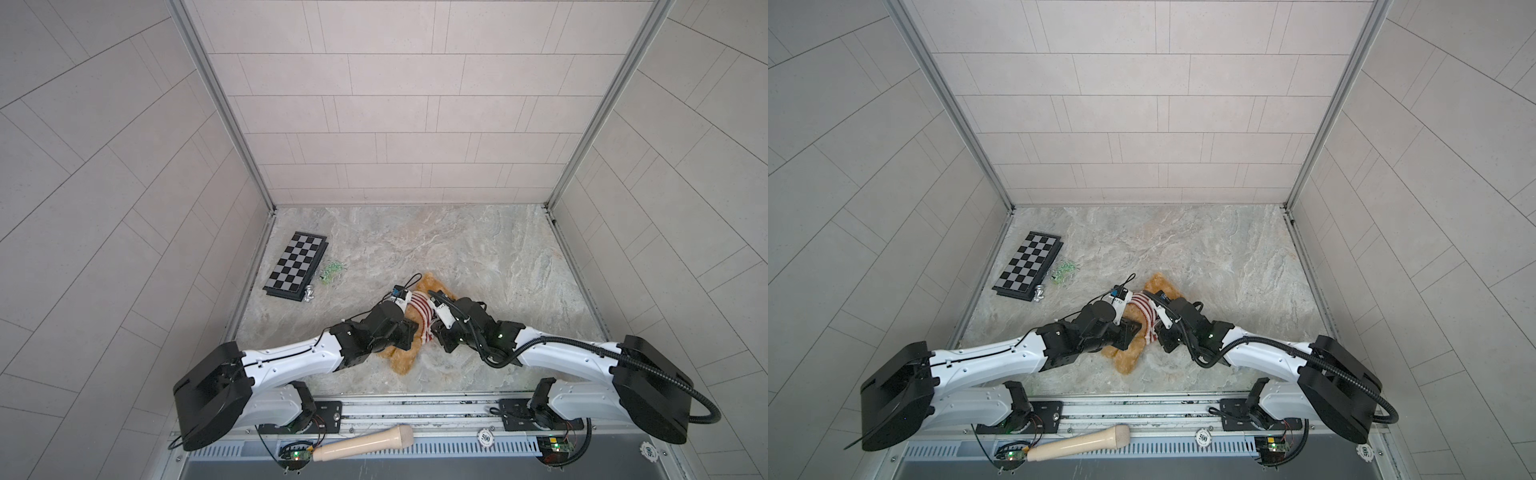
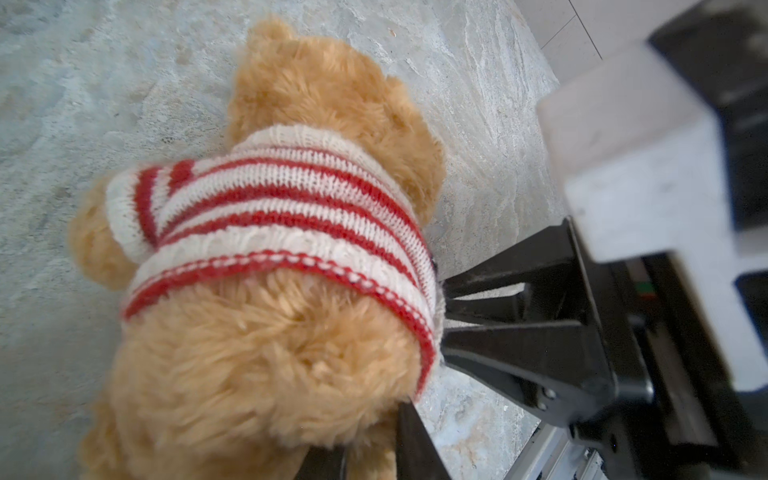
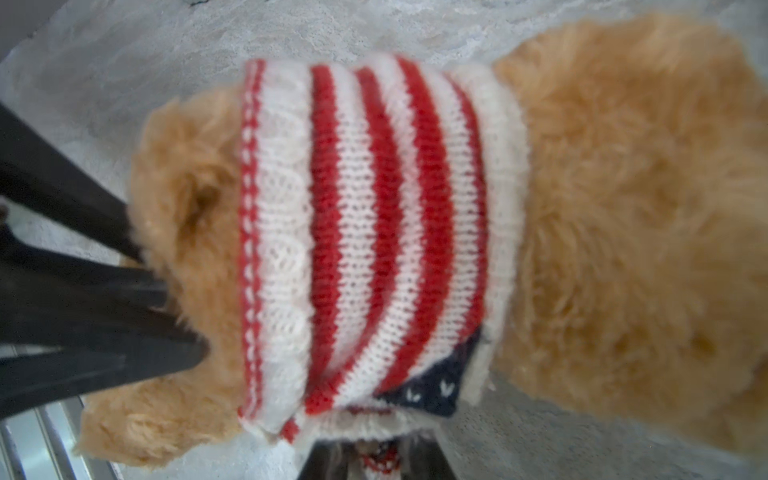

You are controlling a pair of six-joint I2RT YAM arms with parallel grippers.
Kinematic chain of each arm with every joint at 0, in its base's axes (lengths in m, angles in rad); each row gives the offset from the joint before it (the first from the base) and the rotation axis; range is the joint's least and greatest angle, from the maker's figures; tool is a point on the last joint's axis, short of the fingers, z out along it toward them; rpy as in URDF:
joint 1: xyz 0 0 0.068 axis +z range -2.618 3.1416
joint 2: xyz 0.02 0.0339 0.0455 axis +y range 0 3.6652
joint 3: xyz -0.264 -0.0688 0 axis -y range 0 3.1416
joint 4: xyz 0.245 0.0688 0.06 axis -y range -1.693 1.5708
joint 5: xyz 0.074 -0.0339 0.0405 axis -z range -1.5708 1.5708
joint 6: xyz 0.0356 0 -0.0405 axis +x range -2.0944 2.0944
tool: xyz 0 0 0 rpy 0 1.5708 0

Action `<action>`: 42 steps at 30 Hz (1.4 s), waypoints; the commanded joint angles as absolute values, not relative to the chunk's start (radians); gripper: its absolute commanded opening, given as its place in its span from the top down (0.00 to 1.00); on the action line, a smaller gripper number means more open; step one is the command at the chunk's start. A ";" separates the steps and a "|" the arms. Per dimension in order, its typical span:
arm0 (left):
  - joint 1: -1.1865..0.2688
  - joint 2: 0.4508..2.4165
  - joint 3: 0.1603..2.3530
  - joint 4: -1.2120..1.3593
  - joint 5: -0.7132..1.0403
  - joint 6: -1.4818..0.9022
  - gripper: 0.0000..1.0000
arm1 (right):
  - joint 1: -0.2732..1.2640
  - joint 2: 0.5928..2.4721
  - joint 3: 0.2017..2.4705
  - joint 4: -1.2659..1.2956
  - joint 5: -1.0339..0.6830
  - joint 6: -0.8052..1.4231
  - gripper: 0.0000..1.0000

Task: Dress the teddy bear

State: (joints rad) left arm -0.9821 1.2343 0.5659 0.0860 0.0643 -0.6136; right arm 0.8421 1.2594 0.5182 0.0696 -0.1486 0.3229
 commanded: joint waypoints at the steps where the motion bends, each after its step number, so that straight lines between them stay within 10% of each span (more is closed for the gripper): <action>1: -0.985 1.237 0.554 0.093 0.083 -0.615 0.76 | 0.847 1.263 0.553 0.128 -0.168 0.321 0.88; 7: -0.938 1.191 0.550 0.036 0.075 -0.602 0.74 | 0.847 1.164 0.532 0.108 -0.191 0.318 1.00; 12: -0.931 1.098 0.603 -0.106 0.011 -0.537 0.45 | 0.845 1.040 0.509 0.073 -0.166 0.349 1.00; 20: -1.014 1.025 0.647 -0.136 0.013 -0.570 0.35 | 0.830 0.960 0.483 0.077 -0.075 0.459 1.00; 33: -1.064 1.210 0.690 0.033 0.081 -0.606 0.54 | 0.831 0.956 0.471 0.135 -0.107 0.533 1.00; 42: -1.060 1.262 0.708 -0.006 0.086 -0.589 0.87 | 0.823 0.934 0.476 0.116 -0.136 0.516 1.00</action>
State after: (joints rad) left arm -1.0611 1.2598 0.6861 0.0071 0.0864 -0.5964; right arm 0.8291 0.9699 0.4725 0.0910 -0.1318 0.5133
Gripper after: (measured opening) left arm 0.147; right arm 0.052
